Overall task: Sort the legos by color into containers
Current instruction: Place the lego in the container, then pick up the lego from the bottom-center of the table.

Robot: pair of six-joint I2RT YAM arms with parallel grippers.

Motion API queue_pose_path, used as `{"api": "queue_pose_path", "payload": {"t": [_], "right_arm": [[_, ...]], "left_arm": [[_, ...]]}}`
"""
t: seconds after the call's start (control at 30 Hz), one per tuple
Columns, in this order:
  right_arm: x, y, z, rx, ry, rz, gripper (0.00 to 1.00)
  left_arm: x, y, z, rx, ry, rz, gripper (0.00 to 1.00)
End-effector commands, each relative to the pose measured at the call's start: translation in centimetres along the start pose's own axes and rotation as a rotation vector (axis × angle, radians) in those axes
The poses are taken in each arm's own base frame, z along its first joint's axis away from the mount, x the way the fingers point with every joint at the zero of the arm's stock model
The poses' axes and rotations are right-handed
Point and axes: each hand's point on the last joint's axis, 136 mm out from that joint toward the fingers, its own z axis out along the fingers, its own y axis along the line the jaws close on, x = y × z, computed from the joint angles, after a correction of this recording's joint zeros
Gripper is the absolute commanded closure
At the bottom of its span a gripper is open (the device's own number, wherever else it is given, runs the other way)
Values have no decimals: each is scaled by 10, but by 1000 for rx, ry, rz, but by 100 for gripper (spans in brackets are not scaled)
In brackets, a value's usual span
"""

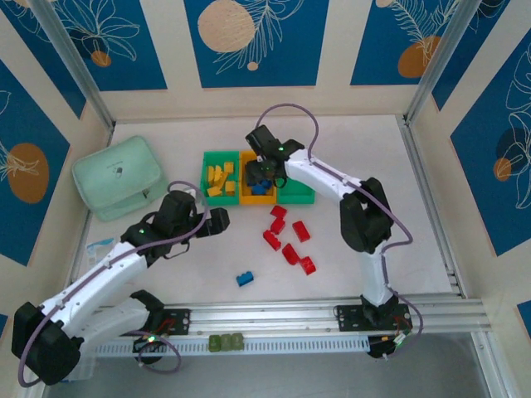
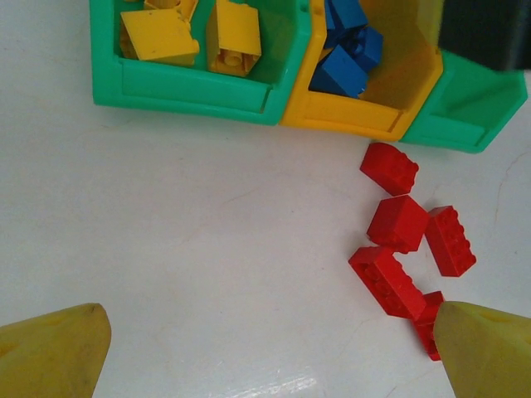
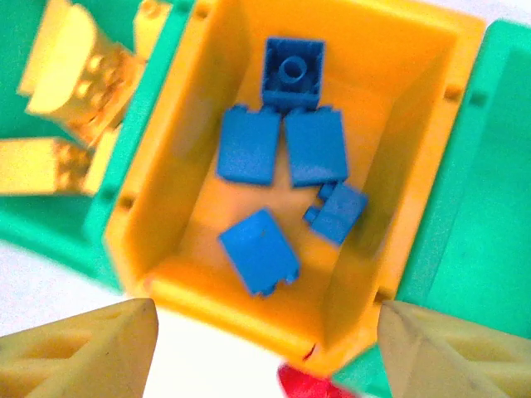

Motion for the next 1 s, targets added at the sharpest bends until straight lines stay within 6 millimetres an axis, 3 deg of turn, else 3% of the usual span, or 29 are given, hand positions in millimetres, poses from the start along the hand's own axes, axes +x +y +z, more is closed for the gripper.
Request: {"api": "queue_pose_path", "payload": {"t": [0.0, 0.33, 0.73, 0.97], "right_arm": [[18, 18, -23, -75, 8, -18, 27], [89, 55, -55, -160, 76, -88, 23], [190, 114, -48, -244, 231, -163, 18], [224, 139, -36, -240, 293, -155, 16]], "left_arm": [[2, 0, -10, 15, 6, -2, 1], [28, 22, -31, -24, 41, -25, 1], [64, 57, -61, -76, 49, -105, 1], [76, 65, -68, -63, 42, -155, 1]]}}
